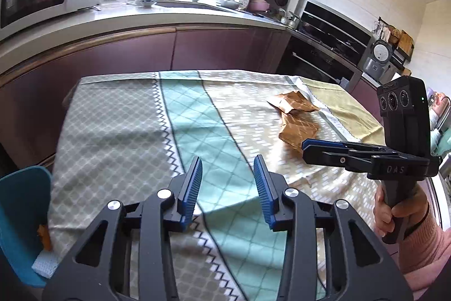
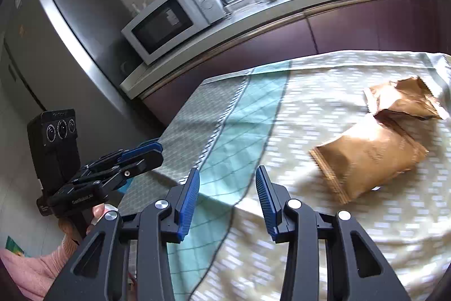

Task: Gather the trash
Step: 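Move both open tools back over the table toward the brown foil wrappers, then grasp a brown foil wrapper with the left tool while the right tool grasps the other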

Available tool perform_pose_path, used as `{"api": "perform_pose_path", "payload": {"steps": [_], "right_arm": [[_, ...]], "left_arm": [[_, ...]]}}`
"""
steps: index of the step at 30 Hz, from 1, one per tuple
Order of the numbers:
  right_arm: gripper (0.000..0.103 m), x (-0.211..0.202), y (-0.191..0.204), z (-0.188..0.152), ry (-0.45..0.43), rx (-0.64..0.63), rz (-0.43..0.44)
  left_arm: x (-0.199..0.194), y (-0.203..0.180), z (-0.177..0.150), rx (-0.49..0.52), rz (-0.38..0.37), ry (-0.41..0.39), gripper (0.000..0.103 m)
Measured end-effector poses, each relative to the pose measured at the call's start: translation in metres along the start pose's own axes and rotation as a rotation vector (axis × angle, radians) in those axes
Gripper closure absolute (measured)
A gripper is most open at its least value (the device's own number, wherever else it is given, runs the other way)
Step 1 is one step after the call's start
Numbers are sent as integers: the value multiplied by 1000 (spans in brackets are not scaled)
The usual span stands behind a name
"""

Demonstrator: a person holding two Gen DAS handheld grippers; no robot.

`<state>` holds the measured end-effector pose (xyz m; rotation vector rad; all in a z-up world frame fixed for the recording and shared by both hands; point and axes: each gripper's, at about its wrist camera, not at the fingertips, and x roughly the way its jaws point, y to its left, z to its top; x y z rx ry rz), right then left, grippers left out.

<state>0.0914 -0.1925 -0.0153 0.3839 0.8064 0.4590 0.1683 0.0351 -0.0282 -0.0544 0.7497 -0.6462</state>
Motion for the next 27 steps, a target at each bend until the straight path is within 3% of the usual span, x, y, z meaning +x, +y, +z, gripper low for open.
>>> {"api": "perform_pose_path", "payload": {"steps": [7,14,27], "right_arm": [[59,-29,-72,10,-82,127,-94],[58,-42,-132,21,-128,216,-171],[52,-32,-199,37,-145,366,-165]], "left_arm": [[62,-51,18,59,-48,77,59],[113,-75,28,69,-53,152,56],[158,-81,30,24,-51,237,51]]}}
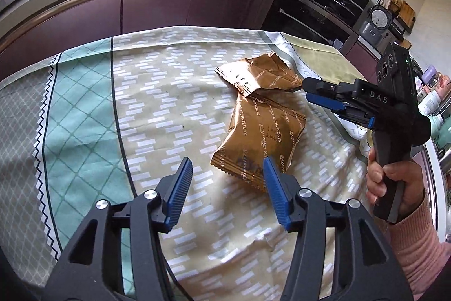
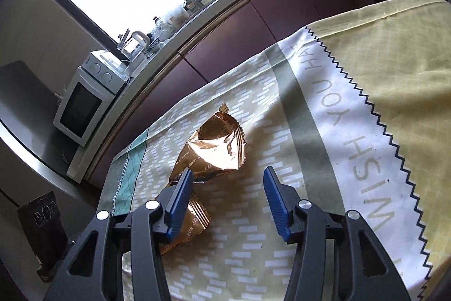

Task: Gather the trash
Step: 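Grasp a brown foil wrapper with the left tool while the right tool grasps the other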

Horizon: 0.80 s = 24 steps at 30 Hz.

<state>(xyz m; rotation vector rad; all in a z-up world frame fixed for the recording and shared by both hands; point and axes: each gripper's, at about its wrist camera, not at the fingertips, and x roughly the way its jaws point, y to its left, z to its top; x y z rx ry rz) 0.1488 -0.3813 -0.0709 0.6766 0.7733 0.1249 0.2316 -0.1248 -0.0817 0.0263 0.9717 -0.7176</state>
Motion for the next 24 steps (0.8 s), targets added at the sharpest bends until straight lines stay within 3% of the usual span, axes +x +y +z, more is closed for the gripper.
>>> {"api": "perform_pose_path", "payload": {"steps": [10,14,16,20,21,24], "right_arm": [[54,16,4,7,8,23,33],[66,20,3,8,12,31,37],[75,20,2,8,14,38,42],[83,19,2,7,9,40,52],[87,19,2,7,7,39,55],[91,18,3,7,3,30,65]], "left_arm": [[20,-10,8,3,-19,29,49],[23,-8,11,-14,-30,33,53],[25,-8,12,-19,-34,36,60],[28,-9,13,-23,-46,43,75],[28,-9,12,-26,-50,44,82],[26,-11,12,-25,-59,35,87]]}}
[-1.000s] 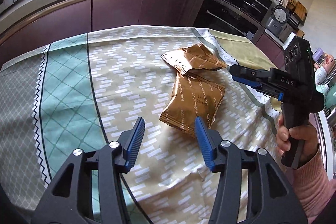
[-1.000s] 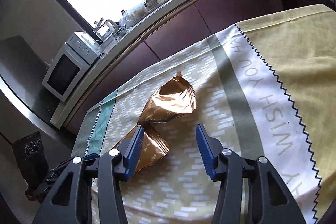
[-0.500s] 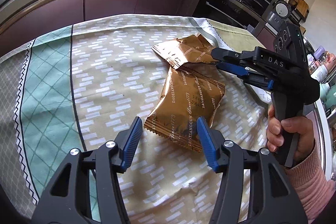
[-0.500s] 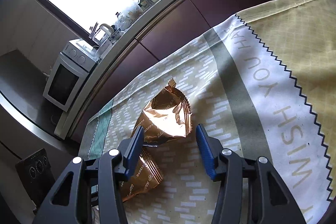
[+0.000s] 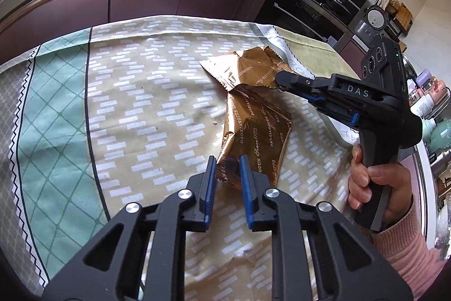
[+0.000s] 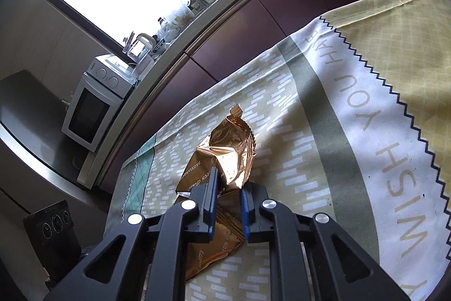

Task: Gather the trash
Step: 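Grasp a brown foil wrapper with the left tool while the right tool grasps the other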

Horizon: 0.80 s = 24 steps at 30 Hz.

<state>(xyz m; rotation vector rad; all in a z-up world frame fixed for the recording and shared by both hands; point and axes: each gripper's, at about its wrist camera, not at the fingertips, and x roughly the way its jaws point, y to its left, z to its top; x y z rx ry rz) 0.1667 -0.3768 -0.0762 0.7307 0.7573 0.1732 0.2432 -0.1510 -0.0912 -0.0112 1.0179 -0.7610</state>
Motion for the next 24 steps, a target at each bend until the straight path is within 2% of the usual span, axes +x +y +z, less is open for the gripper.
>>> {"api": "perform_pose_path", "payload": {"steps": [12,24], "right_arm": [[95,-18,13,-3,-42,-28,61],[95,-35,36,-12,-71,-59,140]], "left_arm": [[-36,-3,-11,9,-51,-66,98],[-93,12,-38,22,-35,-136,101]]}}
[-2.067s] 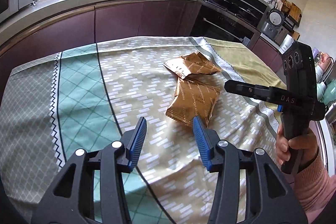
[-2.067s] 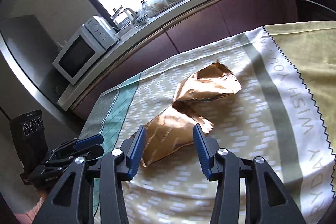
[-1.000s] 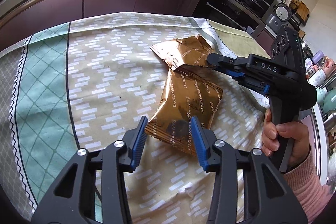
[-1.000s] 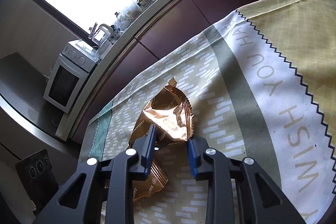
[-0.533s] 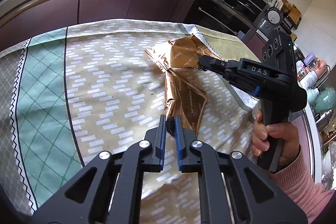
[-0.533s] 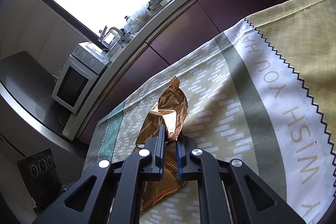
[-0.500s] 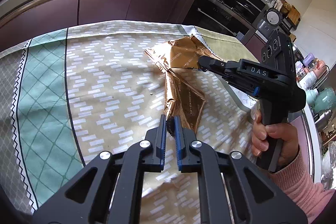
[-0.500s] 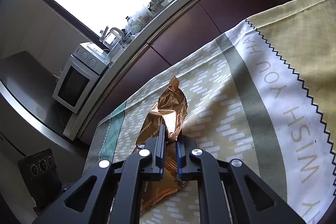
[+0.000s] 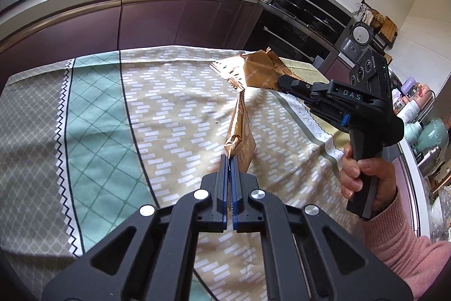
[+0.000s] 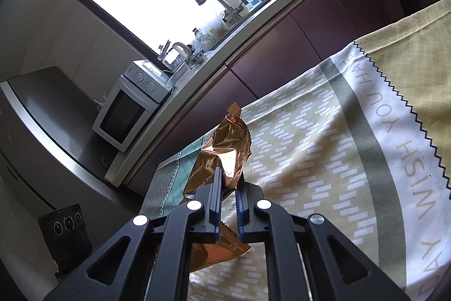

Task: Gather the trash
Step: 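Grasp a brown foil wrapper with the left tool while the right tool grasps the other, then carry both brown foil wrappers over the teal bin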

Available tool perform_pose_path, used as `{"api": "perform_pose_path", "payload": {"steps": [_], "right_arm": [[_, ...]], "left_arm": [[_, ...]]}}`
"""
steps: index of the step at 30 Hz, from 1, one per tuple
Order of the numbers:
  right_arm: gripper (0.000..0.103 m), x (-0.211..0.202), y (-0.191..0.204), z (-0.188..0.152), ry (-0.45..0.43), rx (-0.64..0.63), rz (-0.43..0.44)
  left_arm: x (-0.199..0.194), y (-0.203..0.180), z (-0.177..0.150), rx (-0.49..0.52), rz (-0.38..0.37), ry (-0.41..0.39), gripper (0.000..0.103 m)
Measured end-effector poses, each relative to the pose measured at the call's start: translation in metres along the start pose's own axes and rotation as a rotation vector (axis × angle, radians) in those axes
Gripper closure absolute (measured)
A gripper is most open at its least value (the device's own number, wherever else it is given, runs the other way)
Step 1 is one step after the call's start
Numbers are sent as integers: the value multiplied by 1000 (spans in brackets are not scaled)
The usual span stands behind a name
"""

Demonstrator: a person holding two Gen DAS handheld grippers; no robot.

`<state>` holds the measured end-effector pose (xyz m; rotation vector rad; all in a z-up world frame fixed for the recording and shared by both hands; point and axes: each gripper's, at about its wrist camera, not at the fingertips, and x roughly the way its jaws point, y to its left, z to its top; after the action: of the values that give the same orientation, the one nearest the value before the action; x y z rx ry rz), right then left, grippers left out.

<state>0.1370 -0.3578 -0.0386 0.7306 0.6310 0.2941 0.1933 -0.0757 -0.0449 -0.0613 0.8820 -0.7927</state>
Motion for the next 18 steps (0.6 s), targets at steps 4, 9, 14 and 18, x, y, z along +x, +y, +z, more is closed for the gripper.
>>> {"api": "perform_pose_path", "payload": {"steps": [4,9,14,18], "right_arm": [[96,-3,14,-2,-3,-23,26],[96,-2,33,-7,5,-47,61],[96,3,51,-14,27,-76,91],[96,13,69,-23,58,-100,118]], "left_arm": [[-20,8,-7,-9,0,-22,101],[-48,21,-17,-22,10,-58,101],[-78,39,-28,-52,30,-94,101],[-108,55,-38,-77,54,-131,101]]}}
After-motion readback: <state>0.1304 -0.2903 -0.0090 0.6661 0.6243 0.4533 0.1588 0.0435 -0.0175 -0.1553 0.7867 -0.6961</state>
